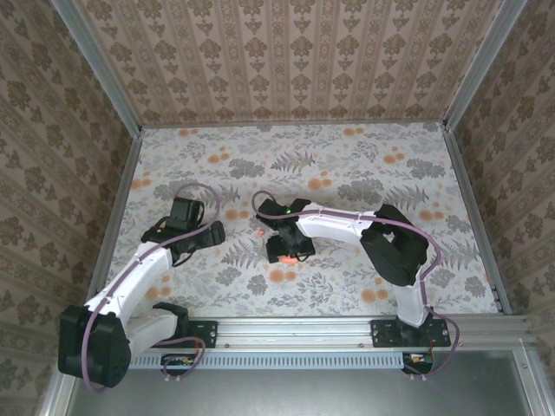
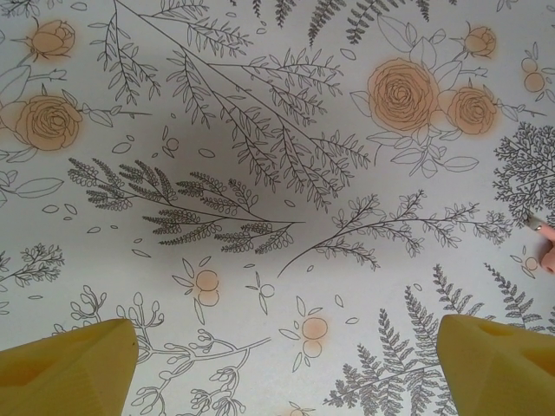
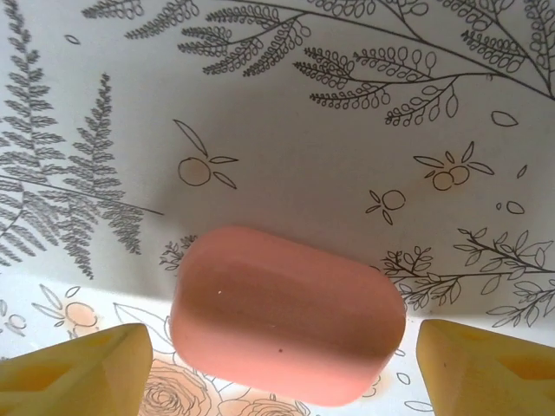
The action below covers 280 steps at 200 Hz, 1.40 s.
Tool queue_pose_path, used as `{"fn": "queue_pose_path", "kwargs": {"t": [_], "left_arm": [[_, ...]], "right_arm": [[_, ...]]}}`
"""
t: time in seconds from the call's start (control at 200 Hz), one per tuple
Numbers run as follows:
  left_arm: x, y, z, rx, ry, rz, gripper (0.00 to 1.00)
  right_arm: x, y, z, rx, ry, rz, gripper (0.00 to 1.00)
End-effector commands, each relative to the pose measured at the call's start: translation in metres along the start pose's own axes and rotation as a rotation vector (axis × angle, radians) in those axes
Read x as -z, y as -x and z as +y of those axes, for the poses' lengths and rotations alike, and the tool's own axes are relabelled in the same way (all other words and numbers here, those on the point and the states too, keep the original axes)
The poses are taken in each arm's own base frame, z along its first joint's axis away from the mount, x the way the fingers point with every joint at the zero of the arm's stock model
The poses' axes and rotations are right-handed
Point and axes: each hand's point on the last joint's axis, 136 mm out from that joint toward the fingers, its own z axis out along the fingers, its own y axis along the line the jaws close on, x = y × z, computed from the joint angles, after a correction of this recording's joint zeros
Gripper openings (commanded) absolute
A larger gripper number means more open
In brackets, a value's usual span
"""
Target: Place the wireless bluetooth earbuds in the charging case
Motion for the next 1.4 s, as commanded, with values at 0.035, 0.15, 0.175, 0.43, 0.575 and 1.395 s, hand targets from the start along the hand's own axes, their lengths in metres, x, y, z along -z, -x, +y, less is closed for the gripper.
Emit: {"fn": "queue_pose_path", "kwargs": {"t": [0.035, 0.15, 0.175, 0.43, 0.575, 1.395], "left_arm": [[-0.002, -0.004, -0.003, 0.011, -0.017, 0.002, 0.90], [-0.003, -0.003, -0.003, 0.012, -0.020, -0.002, 0.90], [-0.003, -0.003, -0.003, 0.011, -0.020, -0.002, 0.90], [-0.006, -0.004, -0.002, 0.007, -0.015, -0.001, 0.90], [-0.008, -0.004, -0.003, -0.005, -0.019, 0.005, 0.90], [0.027, 0.027, -0.107, -0.393, -0.554, -0.549, 0.81]], "right_arm": [[-0.008, -0.002, 0.002, -0.025, -0.008, 0.033, 0.79], [-0.013, 0.002, 0.003, -0.023, -0.007, 0.027, 0.77], [-0.014, 0.002, 0.003, -0.023, -0.008, 0.027, 0.77], [-0.017, 0.009, 0.006, -0.012, 0.000, 0.007, 0.63], [-0.012, 0.011, 0.006, -0.004, 0.003, -0.011, 0.56], [0.116, 0.058, -0.011, -0.068, 0.422, -0.609, 0.52]]}}
